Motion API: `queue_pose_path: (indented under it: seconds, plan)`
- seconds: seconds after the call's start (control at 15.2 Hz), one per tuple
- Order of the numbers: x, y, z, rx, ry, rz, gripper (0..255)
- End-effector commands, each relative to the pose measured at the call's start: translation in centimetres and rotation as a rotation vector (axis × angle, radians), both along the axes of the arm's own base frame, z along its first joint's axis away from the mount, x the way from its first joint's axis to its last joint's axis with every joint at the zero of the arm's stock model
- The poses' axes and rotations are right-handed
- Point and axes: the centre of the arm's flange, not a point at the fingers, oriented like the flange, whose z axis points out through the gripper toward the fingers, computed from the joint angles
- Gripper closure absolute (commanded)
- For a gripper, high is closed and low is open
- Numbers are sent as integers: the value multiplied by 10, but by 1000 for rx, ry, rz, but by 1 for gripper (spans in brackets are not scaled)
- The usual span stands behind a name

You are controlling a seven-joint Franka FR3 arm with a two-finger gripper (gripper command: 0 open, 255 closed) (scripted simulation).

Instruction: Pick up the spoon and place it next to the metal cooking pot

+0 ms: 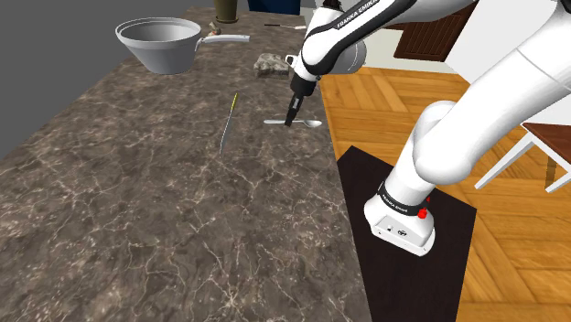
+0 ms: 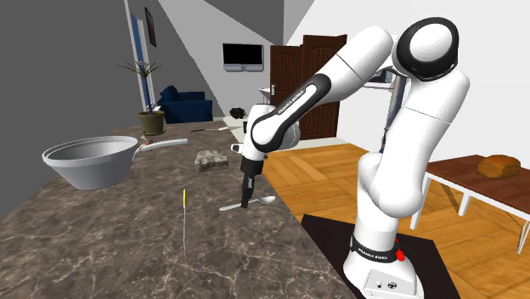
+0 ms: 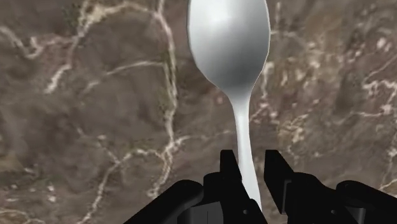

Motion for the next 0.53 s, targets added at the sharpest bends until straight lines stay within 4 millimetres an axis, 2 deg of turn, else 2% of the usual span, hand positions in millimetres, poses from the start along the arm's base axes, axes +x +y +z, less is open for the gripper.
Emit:
queue_pose_path:
  seconds: [0.0,0.13,0.46]
  plan:
    - [0,0,0,0,0,0,255]
    - [0,0,0,0,0,0,255]
    - [0,0,26,0,0,0,255]
